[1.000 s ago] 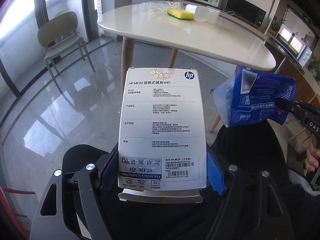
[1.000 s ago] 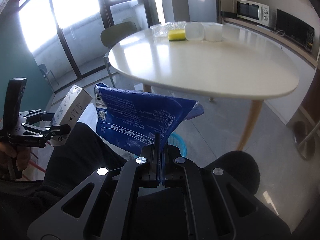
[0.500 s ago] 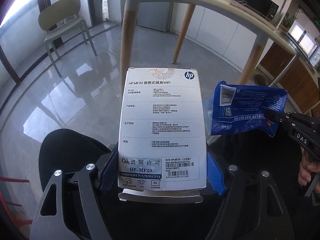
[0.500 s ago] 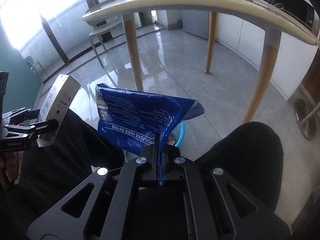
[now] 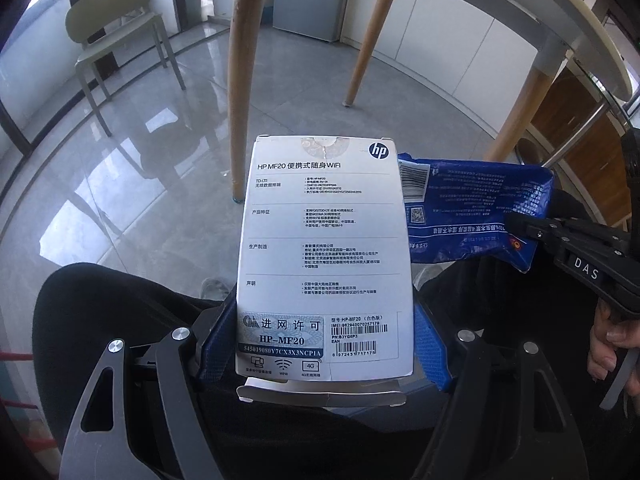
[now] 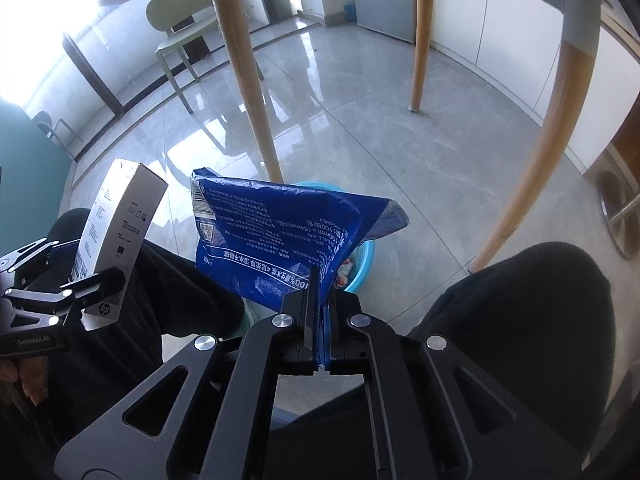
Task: Collect trash
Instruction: 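Carry the HP box and blue bag down over the basket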
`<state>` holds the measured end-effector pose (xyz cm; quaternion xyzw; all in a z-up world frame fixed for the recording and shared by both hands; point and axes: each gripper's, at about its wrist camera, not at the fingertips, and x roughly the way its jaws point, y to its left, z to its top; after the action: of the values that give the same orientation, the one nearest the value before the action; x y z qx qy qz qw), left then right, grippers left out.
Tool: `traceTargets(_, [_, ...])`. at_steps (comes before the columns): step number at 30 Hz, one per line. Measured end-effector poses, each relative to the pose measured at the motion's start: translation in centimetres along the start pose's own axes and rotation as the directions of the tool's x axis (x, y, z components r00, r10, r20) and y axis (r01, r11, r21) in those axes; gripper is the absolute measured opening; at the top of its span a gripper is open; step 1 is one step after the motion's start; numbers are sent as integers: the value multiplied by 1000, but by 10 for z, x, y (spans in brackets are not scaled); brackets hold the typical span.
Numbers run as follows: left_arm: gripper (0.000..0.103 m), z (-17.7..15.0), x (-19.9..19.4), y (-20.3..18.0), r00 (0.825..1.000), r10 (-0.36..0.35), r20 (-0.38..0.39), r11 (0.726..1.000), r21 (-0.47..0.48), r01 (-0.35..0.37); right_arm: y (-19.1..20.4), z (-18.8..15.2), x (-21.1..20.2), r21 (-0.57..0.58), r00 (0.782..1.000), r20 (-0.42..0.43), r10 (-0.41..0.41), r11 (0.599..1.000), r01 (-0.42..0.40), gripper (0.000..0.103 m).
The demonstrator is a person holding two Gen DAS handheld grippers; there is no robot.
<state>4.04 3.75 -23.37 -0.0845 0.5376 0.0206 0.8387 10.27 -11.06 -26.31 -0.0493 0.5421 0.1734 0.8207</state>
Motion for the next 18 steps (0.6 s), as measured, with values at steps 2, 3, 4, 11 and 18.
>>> traceTargets(2, [75, 4, 7, -1, 1000, 3, -7, 1000, -7, -3, -1, 5, 9, 7, 1000, -15, 6, 1000, -6, 1])
traceTargets(3, [75, 7, 11, 0, 1000, 1, -13, 1000, -14, -2, 0, 5, 12, 12, 1000, -22, 11, 1000, -11, 1])
traceTargets(4, [75, 7, 14, 0, 1000, -1, -18, 1000, -20, 1, 0, 6, 15, 19, 999, -28, 15, 1000, -15, 1])
traceTargets(11, [75, 25, 33, 1, 999, -21, -35, 999, -46, 19, 3, 18, 45, 58, 997, -75, 4, 998, 0, 1])
traceTargets(18, [75, 37, 55, 3, 998, -24, -57, 998, -66, 21, -6, 30, 81, 103, 993, -120, 11, 995, 1, 1])
